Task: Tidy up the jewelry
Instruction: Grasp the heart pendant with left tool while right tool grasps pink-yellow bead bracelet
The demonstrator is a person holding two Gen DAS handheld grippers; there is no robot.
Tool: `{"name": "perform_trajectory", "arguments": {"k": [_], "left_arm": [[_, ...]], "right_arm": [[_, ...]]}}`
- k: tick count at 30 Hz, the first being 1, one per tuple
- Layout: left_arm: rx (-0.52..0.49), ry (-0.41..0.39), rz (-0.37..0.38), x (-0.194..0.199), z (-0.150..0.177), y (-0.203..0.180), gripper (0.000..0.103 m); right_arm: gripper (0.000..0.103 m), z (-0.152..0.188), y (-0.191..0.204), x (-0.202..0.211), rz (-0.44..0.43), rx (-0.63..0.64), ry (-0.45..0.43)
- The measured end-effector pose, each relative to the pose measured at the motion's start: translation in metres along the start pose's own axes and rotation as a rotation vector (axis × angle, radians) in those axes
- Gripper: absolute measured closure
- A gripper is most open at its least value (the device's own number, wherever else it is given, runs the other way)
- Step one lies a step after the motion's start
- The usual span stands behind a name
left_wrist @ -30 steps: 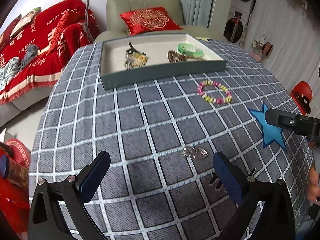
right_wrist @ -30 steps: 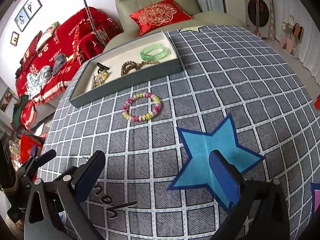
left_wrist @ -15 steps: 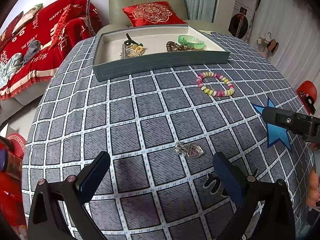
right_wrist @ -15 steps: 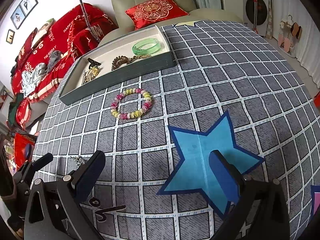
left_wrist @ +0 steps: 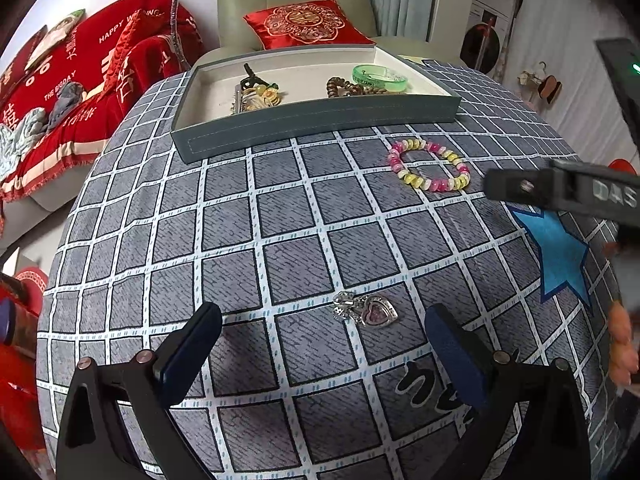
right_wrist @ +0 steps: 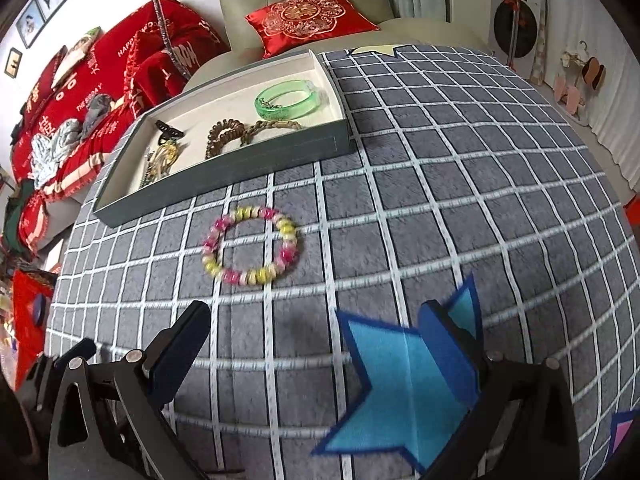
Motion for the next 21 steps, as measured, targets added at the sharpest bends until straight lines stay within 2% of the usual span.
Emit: {"name": "perform_trajectory", "arguments": {"k": [5,10,12,13,15,19,21], "left_arm": [[0.005,0.014,0.001,-0.005,-0.002,0.0,0.0],[-0.02,0.007,-0.003,-0.005,-0.003,-0.005,0.004],[-0.026,0.006,-0.002,-0.005,-0.004,-0.006,0.004],[-0.03,0.006,0.0,-0.005,-0.004,-0.007,0.004],[-0.043,-0.002,0.005,-0.004,-0.003,-0.009,0.011],[-0.068,-0.003,0.013,-0.003,-0.004,-0.014,0.012],[-0.08,-0.008,0.024,-0.002,-0.004,-0.016,0.023]], "right_arm": [[0.003,-0.014,0.005,-0.009,0.014,0.006,0.0],[0.017,-0.025,0.018,-0.02,0.067,0.07,0.014],[0.027,-0.024,0.023,-0.025,0.102,0.103,0.021],[0.027,-0.024,0.025,-0.026,0.129,0.124,0.014],[0.027,-0.022,0.032,-0.028,0.164,0.173,-0.004],[0.028,-0.023,0.031,-0.029,0.148,0.172,0.008],[0.033,-0.023,0.033,-0.029,0.142,0.18,0.008]]}}
Point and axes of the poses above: each gripper's, at about its wrist camera, not at the fingertips, and x roughly against the way its jaws point, y to its left, z to its underside, the point moved 4 cm from there along -x, roughly the way its jaws point, and after that the axes turned 11 degrees about y, right-handed, at the moved point
